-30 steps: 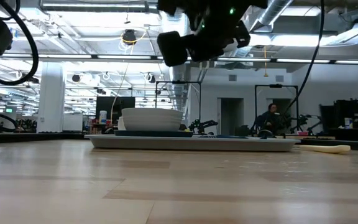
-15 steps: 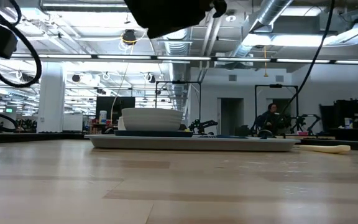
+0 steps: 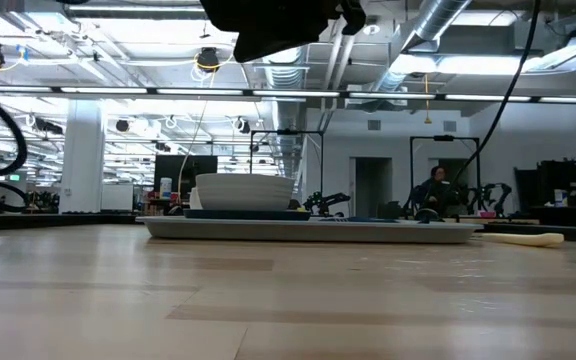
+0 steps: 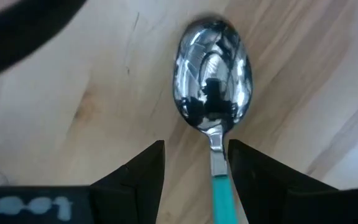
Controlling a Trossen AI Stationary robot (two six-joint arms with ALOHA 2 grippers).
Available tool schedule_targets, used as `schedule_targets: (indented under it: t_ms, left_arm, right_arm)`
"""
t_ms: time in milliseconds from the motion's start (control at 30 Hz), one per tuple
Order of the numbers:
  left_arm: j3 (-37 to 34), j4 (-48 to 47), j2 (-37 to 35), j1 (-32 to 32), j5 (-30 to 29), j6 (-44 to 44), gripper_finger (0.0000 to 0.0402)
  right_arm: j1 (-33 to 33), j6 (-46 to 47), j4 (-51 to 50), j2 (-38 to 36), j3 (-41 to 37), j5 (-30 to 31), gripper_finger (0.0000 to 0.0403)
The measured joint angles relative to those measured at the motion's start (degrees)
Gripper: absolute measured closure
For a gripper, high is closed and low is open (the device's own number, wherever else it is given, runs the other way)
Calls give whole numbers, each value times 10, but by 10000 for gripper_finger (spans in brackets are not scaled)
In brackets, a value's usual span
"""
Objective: Set up tray
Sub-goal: Put the blue spoon to the right of the green plate on the blue napkin on the gray tray
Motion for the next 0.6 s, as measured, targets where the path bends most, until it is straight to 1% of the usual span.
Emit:
schedule_targets:
  t_ms: [100,233,333,533,600]
  left_arm:
    - [-1,7,4,-6,-3,-17,235]
    - [-1,40,4,-13,-4,-24,235]
    - [-1,41,9,-15,-10,-32,235]
    - [7,45,64,-16,-4,-33,235]
    - [9,46,71,-16,-5,-32,237]
  right_arm:
    - [0,12,0,0,0,-10,403]
    - [0,15,0,0,0,-10,403]
    - [0,16,1,0,0,-10,403]
    - [0,16,1,0,0,-10,403]
    - [-3,16,0,0,0,-10,403]
